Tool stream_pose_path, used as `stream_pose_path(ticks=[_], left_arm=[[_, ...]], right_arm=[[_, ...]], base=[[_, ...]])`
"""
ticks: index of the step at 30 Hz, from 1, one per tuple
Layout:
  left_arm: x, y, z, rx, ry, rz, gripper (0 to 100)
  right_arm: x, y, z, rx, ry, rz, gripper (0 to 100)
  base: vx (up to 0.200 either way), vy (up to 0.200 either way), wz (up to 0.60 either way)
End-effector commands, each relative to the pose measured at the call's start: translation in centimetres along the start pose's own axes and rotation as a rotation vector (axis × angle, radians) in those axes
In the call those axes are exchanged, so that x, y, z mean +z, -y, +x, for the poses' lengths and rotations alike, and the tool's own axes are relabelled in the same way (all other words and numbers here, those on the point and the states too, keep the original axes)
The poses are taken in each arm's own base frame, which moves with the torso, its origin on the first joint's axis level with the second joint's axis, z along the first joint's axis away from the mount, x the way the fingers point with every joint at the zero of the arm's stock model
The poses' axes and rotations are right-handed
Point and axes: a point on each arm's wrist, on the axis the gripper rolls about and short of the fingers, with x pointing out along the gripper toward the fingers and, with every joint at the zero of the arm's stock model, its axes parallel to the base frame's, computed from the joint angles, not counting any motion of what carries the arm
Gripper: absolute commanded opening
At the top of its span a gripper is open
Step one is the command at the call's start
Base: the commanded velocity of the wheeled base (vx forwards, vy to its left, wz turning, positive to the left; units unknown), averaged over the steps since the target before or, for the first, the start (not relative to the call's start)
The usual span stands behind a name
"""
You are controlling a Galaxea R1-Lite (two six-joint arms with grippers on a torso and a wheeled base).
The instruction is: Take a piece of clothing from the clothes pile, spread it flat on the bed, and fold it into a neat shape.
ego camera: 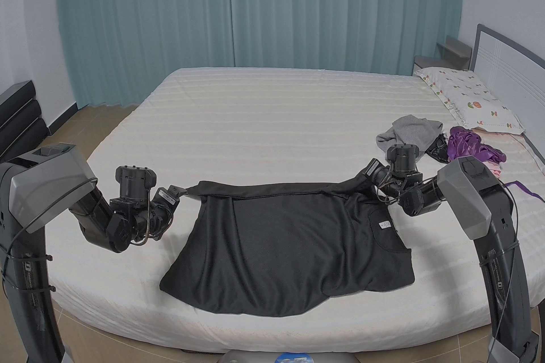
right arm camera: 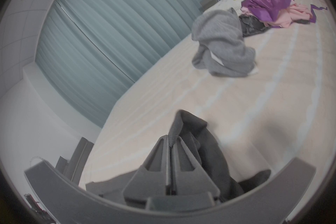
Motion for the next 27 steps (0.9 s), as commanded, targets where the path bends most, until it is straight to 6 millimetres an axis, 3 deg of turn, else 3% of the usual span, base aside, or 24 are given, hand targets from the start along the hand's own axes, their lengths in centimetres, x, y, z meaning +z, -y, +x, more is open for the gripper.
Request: stream_pose_path(ticks=[1,6,15,16,21,23,26,27], left_arm=[[-0.3,-0.6,-0.4,-0.003,0.001,0.000,100],[-0.5,-0.8,-0.5,-0.016,0.007,0.000,100],[-0.5,-1.0,-0.6,-0.018,0.009,0.000,100],[-0.5,-1.0,-0.6,-0.018,0.009,0.000,100],[-0.7,-1.2,-0.9,-0.011,0.003,0.003,100],[-0.9,-1.5,-1.1,-0.001,-0.002,0.003,100],[-0.8,-1.3,-1.6,-0.005,0.001,0.005,100],[-0.8,-1.2,-1.9,-0.008,0.002,0.006,100]], right_arm=[[1.5,-1.0,1.2,0.059,0.088,0.015,0],[1.3,-0.8,2.5,0.076,0.193,0.002,0],[-0.3,0.9,3.3,0.065,0.164,-0.063,0],[-0.4,1.0,3.3,0.064,0.162,-0.063,100],[0.4,0.5,2.9,0.064,0.175,-0.059,100],[1.7,0.3,1.3,0.042,0.154,-0.048,100],[2.0,0.5,-0.5,0.018,0.118,-0.040,100],[2.0,0.6,-2.1,0.030,0.101,-0.034,100]], base=[[0.000,0.000,0.00],[0.000,0.000,0.00],[0.000,0.000,0.00],[0.000,0.000,0.00],[0.000,0.000,0.00],[0.000,0.000,0.00],[0.000,0.000,0.00],[0.000,0.000,0.00]])
